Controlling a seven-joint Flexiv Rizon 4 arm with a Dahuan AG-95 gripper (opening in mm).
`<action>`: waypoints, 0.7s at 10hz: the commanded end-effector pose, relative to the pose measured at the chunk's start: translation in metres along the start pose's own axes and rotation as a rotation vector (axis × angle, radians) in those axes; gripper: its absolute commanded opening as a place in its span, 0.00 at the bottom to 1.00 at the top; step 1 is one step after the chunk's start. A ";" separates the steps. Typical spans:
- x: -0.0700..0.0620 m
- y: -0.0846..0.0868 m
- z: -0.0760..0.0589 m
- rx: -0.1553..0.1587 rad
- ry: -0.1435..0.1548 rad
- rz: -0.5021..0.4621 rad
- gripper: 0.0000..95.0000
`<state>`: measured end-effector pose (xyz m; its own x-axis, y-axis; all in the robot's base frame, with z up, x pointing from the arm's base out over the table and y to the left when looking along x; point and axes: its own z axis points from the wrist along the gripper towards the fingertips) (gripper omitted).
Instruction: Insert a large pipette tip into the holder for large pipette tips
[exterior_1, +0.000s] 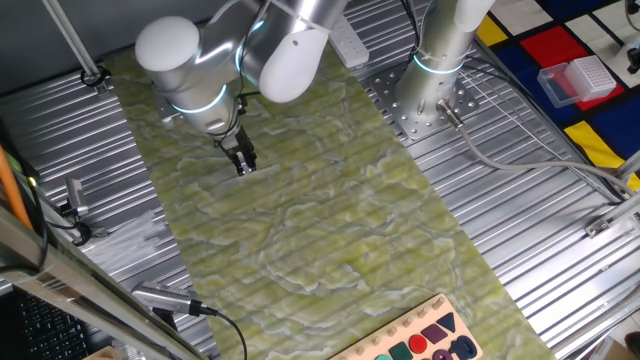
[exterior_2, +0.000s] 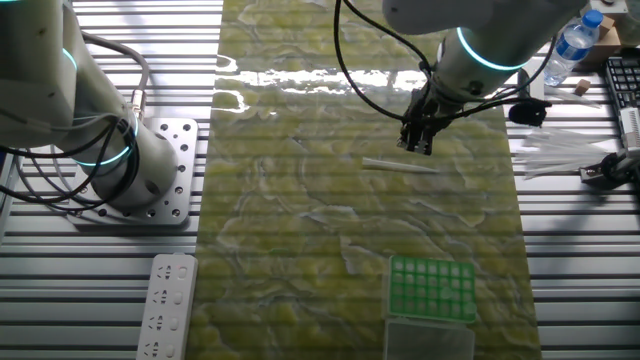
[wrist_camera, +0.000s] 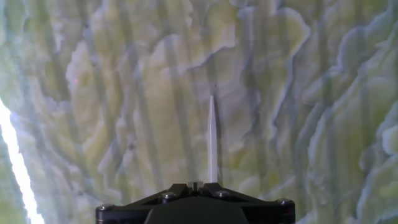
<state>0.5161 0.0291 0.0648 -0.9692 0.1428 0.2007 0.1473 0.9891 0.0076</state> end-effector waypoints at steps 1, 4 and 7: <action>0.001 -0.001 0.000 0.005 0.002 -0.010 0.00; 0.002 -0.001 0.001 0.009 0.004 -0.022 0.20; 0.014 -0.006 0.010 0.011 0.000 -0.027 0.40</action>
<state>0.4941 0.0253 0.0565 -0.9734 0.1149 0.1984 0.1170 0.9931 -0.0011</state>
